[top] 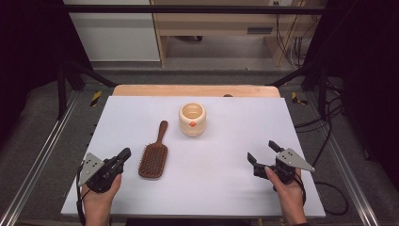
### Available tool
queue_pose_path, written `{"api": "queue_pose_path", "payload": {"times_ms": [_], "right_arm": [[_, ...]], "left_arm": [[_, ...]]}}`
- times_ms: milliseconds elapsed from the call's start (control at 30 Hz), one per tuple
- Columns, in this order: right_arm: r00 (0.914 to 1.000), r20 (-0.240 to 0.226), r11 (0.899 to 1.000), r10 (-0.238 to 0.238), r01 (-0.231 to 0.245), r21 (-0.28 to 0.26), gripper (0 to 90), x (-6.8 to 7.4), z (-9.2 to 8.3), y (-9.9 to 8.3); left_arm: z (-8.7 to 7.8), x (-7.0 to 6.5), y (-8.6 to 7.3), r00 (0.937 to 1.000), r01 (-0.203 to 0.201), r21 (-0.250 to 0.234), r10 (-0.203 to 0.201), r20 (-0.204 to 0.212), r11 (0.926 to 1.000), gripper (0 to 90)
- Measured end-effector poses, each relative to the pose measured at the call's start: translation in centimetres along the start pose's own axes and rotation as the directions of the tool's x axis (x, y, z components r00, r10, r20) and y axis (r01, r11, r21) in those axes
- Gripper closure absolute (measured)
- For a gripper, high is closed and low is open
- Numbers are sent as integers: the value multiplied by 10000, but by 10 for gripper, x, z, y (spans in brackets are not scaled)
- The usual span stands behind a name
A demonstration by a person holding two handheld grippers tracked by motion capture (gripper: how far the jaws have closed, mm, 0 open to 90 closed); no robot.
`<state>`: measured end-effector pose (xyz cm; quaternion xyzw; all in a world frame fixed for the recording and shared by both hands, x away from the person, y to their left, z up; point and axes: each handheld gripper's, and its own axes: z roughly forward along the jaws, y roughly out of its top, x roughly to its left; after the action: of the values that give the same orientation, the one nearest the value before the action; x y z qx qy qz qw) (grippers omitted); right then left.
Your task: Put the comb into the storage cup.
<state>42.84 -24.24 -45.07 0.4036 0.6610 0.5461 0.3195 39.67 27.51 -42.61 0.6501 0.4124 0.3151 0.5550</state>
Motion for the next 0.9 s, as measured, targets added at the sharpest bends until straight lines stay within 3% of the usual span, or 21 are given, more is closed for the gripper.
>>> {"api": "queue_pose_path", "payload": {"times_ms": [167,400,667,900], "right_arm": [[10000,-4,10000,-21,21,56,76,0,1,0],[10000,-41,10000,-47,47,72,76,1,1,-1],[10000,-46,10000,-21,22,71,76,1,2,-1],[10000,-46,10000,3,-3,54,76,0,1,-1]], "left_arm": [[7,-5,-2,9997,-50,319,41,257,9995,897],[11,-7,-3,9995,-126,578,109,285,9982,898],[23,-12,-8,9990,94,948,-136,437,9955,898],[30,-21,-11,9984,-216,1308,145,552,9912,898]]}}
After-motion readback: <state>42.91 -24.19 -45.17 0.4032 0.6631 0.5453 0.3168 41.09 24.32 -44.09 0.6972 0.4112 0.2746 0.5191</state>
